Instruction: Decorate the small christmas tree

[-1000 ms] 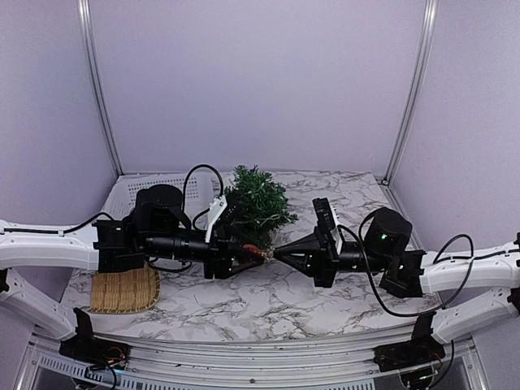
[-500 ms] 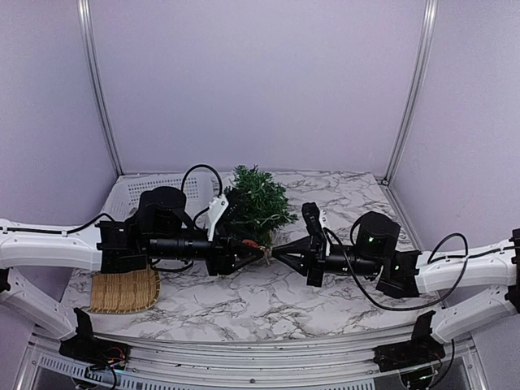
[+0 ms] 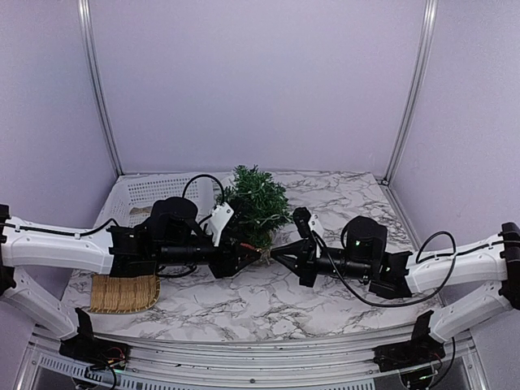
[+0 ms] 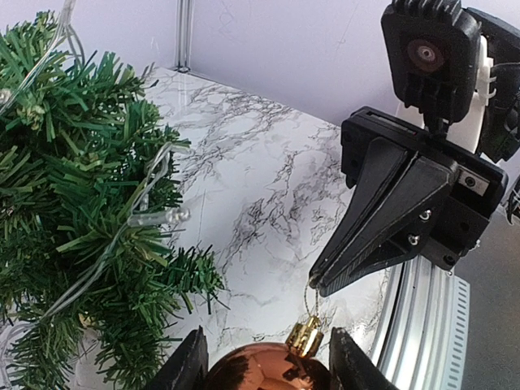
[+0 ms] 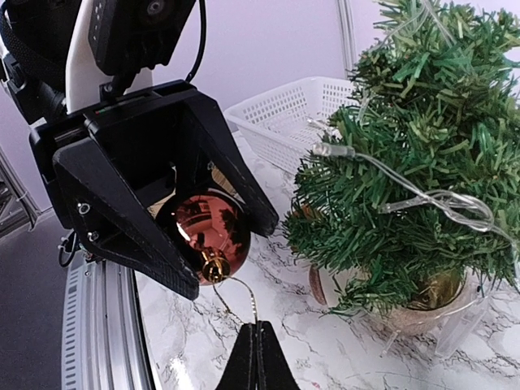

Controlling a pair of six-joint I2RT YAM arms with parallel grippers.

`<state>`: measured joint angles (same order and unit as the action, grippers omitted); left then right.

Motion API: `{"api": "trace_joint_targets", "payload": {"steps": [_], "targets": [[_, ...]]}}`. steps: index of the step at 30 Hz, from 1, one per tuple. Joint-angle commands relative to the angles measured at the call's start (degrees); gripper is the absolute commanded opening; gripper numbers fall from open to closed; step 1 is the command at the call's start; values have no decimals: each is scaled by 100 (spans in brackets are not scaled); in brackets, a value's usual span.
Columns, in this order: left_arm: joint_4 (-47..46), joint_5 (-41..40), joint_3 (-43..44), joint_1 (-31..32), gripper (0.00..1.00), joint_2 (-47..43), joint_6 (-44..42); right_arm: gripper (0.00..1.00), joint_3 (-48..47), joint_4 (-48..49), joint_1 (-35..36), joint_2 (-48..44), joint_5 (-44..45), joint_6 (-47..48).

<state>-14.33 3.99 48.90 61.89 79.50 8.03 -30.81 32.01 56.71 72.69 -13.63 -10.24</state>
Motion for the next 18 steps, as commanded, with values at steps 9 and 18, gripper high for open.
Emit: {"api": "trace_joint_targets", "payload": {"steps": [9,18], "targets": [[-132,-758,-6,33,31,344,-27,0,-183,-42,-46,378,569,113],[-51,-1180,314,32,31,685,23,0,-343,-247,-115,512,980,154]]}}
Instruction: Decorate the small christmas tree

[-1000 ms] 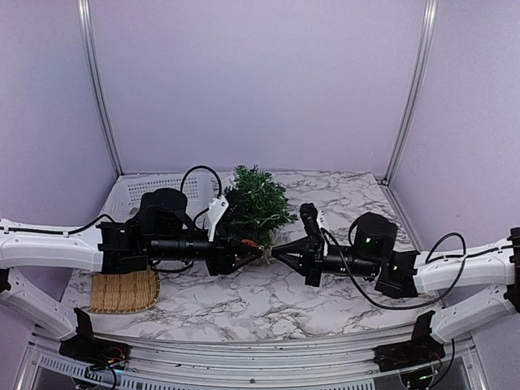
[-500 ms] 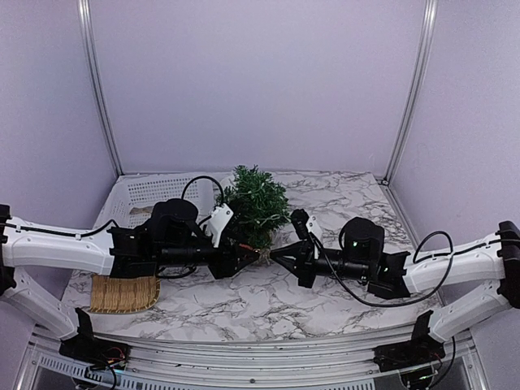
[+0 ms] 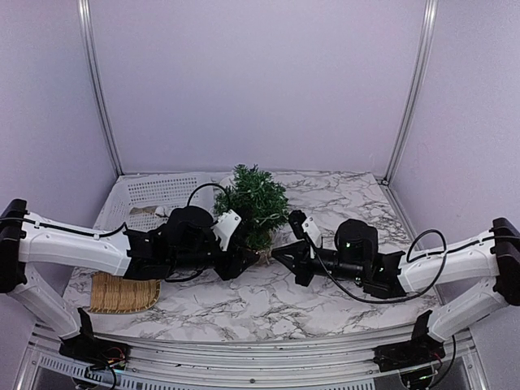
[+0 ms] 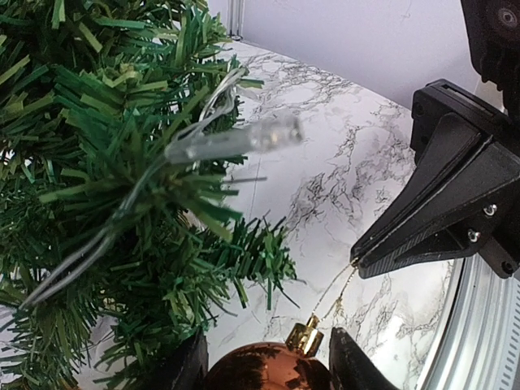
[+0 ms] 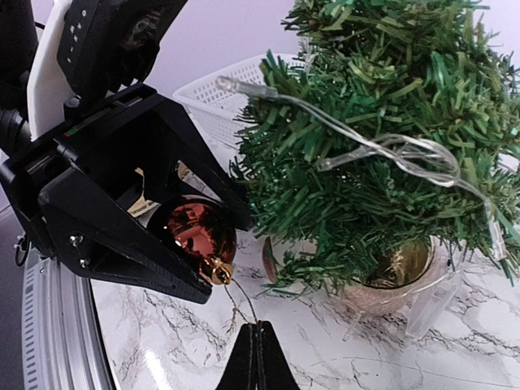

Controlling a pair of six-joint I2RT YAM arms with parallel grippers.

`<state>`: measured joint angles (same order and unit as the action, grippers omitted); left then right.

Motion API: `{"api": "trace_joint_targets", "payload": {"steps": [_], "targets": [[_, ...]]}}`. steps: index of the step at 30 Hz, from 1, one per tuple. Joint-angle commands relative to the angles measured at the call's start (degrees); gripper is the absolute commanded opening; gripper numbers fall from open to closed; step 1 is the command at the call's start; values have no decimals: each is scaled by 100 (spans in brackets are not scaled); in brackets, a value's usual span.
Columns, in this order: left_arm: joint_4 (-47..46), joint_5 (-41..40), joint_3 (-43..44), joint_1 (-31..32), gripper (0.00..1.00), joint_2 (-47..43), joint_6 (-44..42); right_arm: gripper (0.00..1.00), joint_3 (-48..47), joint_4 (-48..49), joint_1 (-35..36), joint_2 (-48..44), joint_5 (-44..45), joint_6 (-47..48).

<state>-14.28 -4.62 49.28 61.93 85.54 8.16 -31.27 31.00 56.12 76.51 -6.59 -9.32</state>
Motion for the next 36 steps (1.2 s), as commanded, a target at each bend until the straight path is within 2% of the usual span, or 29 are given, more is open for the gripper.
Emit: {"api": "trace_joint_targets", "payload": {"steps": [1,24,36], "targets": [[-36,-340,307,23,31,107,10,0,-327,-159,-68,162,295,61],[507,-825,548,38,31,275,96,0,-820,-377,-92,595,316,185],[371,-1332,197,329,30,-60,298,0,-949,-688,-2,379,290,286]]}}
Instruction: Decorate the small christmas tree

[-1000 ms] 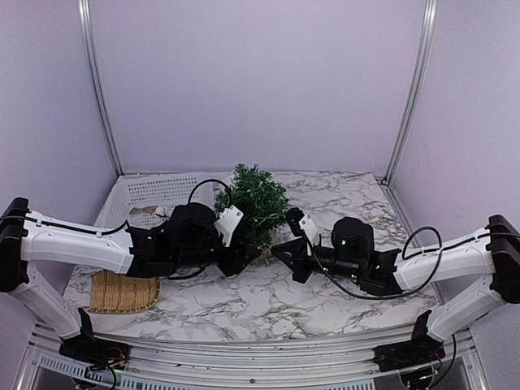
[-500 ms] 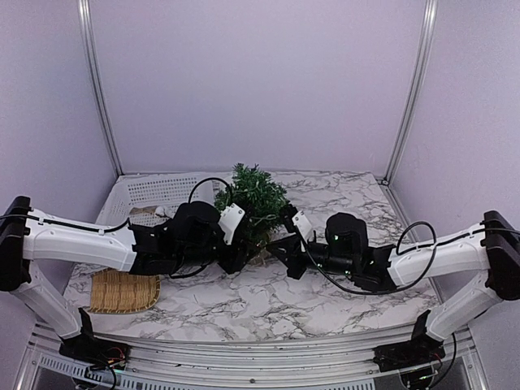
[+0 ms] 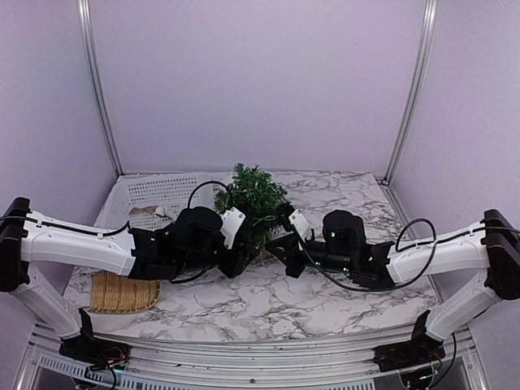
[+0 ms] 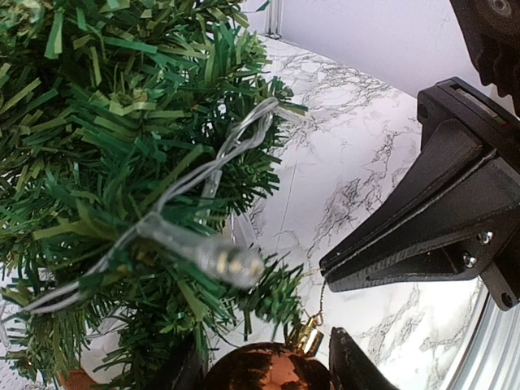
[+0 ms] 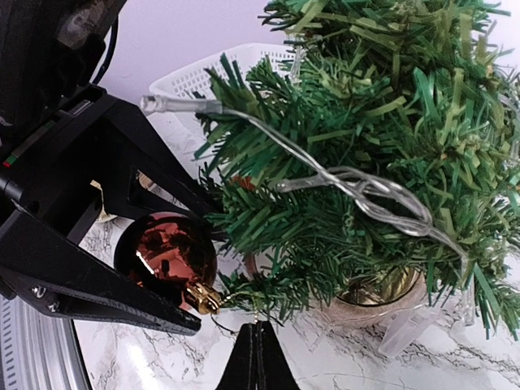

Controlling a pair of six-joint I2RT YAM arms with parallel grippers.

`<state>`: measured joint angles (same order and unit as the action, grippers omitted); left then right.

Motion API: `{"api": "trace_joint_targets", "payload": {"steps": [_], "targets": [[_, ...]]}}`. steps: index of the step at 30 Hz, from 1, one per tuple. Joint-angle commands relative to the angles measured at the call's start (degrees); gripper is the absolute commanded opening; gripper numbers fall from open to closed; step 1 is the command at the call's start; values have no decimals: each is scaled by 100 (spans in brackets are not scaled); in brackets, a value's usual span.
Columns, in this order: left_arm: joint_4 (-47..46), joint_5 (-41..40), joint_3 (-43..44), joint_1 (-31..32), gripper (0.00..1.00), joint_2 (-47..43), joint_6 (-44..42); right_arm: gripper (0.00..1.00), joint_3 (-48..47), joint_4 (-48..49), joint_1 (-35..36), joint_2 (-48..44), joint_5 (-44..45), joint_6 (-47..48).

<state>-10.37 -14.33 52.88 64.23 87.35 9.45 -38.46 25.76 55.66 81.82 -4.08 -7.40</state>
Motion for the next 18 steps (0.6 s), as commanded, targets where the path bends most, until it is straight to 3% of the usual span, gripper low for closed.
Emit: {"api": "trace_joint_targets", "payload": {"steps": [1,8,18], "targets": [[-32,-434,-191,113,30,-276,238,0,-242,-195,52,-157,43,104],[-705,-612,-591,178,30,-383,865,0,-254,-281,85,-184,152,162],[-882,-817,-536,247,31,-191,971,0,-454,-369,90,-53,145,262]]}}
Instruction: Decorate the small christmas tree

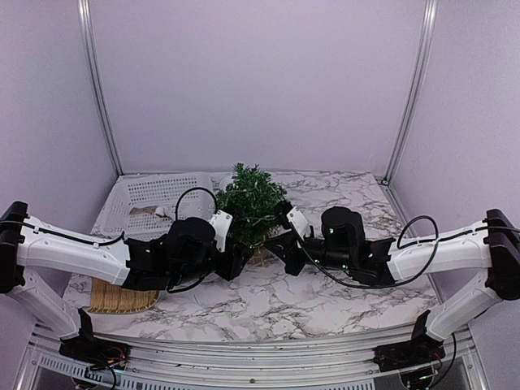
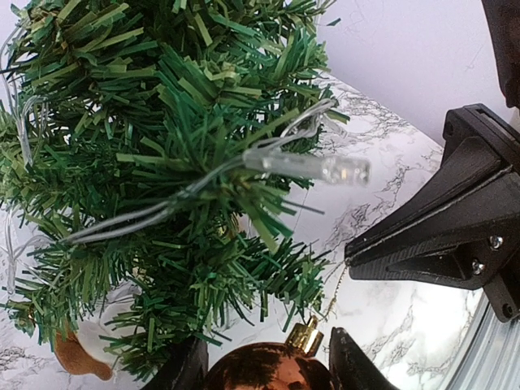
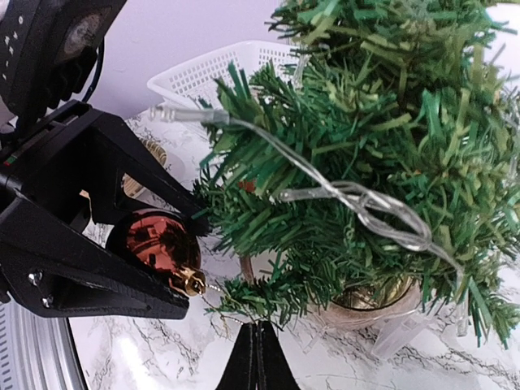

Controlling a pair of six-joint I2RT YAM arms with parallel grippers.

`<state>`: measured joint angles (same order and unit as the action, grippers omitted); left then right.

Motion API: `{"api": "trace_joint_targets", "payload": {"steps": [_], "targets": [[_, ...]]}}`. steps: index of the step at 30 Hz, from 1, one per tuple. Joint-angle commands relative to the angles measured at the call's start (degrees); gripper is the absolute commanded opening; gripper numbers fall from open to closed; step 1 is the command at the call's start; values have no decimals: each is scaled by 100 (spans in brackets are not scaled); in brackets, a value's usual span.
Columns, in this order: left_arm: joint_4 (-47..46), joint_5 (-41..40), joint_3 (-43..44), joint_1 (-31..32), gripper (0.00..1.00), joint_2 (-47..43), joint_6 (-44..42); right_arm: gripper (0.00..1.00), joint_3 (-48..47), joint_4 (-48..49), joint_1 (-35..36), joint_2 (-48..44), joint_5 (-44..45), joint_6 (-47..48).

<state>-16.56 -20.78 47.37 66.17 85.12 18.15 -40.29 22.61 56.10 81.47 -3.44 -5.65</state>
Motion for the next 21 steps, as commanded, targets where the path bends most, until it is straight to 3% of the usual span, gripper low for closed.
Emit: {"api": "trace_joint_targets", "payload": {"steps": [1,21], "targets": [[-268,-172,20,66,31,45,102,0,-291,-70,50,-5,73,94],[-269,-419,-72,238,31,106,57,0,-417,-375,138,102,78,222]]}}
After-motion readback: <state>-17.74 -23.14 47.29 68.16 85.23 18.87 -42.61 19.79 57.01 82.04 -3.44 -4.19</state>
